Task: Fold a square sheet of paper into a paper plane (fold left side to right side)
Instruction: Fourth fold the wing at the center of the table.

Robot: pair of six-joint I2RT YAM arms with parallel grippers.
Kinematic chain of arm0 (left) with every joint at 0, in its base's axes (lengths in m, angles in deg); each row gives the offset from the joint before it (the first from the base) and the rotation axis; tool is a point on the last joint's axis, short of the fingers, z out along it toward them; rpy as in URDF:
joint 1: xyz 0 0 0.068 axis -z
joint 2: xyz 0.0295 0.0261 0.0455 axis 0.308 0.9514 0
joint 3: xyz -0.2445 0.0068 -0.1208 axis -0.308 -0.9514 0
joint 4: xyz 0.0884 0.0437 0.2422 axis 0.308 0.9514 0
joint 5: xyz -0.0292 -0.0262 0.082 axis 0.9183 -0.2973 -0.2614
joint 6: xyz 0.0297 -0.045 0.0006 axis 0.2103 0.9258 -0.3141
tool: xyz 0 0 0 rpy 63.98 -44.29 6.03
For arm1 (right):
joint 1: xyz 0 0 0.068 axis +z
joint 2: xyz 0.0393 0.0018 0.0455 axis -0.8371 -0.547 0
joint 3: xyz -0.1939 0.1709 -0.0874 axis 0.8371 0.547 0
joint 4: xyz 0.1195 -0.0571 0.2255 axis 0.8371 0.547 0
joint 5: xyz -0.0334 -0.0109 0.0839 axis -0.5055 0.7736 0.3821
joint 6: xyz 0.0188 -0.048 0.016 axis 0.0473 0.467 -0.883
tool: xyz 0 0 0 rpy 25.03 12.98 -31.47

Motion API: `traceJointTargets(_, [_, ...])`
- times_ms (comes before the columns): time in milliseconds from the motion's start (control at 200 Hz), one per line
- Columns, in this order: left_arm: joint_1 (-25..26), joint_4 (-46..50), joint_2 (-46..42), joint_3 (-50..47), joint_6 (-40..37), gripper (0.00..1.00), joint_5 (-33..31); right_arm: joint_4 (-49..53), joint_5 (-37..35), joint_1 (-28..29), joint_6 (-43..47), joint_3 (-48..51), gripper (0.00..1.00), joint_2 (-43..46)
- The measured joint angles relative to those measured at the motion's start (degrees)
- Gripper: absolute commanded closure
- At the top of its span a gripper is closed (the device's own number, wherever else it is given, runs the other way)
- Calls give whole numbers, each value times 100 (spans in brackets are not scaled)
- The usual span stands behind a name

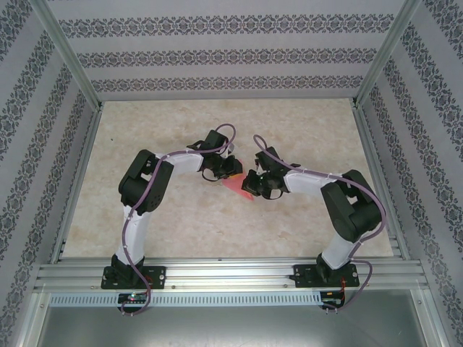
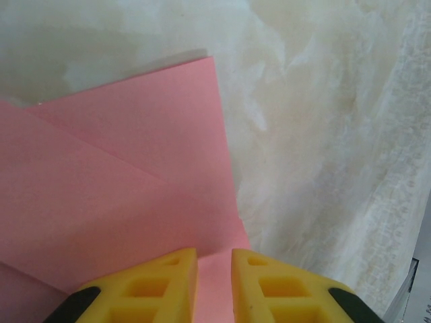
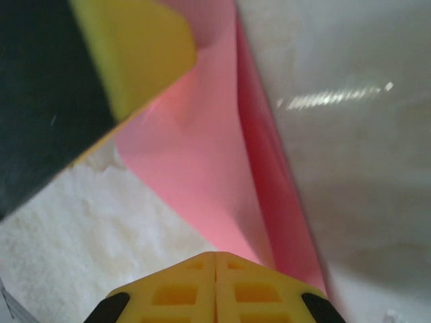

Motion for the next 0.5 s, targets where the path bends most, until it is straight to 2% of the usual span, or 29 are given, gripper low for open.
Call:
traceJointTargets(240, [0, -46, -11, -31, 2, 77, 0, -92, -201, 2, -271, -264, 94, -472])
traceJointTargets(500, [0, -44, -11, -31, 0, 78, -4, -181, -264, 9, -223, -173, 94, -468])
